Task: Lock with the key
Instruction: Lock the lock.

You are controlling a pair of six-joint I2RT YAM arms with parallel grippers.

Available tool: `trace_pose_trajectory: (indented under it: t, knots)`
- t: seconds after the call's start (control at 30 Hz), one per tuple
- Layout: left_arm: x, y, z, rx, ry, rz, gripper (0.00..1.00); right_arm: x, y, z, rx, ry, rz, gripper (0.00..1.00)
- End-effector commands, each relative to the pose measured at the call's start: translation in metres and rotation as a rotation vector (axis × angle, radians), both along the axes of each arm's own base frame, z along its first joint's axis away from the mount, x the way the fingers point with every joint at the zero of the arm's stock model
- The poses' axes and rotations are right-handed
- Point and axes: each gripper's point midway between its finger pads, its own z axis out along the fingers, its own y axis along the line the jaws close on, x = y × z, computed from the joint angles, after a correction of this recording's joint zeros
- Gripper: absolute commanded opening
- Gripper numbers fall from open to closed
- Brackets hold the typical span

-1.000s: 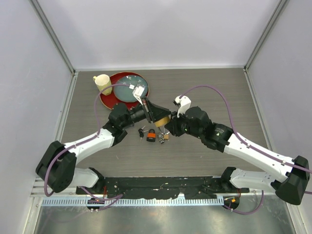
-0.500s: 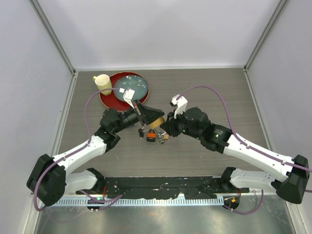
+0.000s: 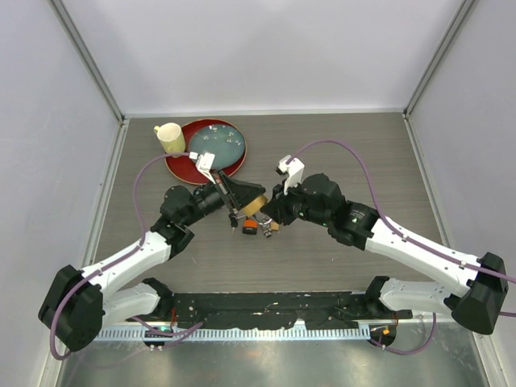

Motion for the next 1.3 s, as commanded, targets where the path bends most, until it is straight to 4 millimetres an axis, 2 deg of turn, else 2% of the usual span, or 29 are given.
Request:
trace_pose_trajectory:
  t: [0.0,0.17,0.47,0.53,0.83,1.03,1.2,1.27]
  knots:
    - [-0.019,0.005,-0.036,0.091,0.070,-0.062,0.00,0.076,-0.048,0.136,0.341,-0.275,-0.344,0.01]
    - [-0.014,0.006,-0.035,0.090,0.076,-0.045,0.01,0.080,-0.045,0.128,0.332,-0.250,-0.295,0.02]
    - [-0.019,0.005,-0.034,0.092,0.081,-0.117,0.13,0.086,-0.064,0.129,0.292,-0.287,-0.298,0.01]
    - [-0.022,0.007,-0.035,0.091,0.084,-0.134,0.15,0.088,-0.070,0.131,0.291,-0.297,-0.313,0.01]
    - [-0.036,0.003,-0.034,0.067,0.090,-0.228,0.26,0.092,-0.073,0.126,0.273,-0.293,-0.292,0.01]
    - [-0.047,0.001,-0.039,0.068,0.100,-0.297,0.30,0.096,-0.081,0.128,0.247,-0.312,-0.299,0.01]
    - [-0.054,-0.001,-0.040,0.072,0.106,-0.354,0.31,0.095,-0.078,0.126,0.255,-0.297,-0.279,0.01]
    - [-0.059,-0.003,-0.033,0.050,0.095,-0.396,0.30,0.097,-0.078,0.125,0.256,-0.294,-0.281,0.01]
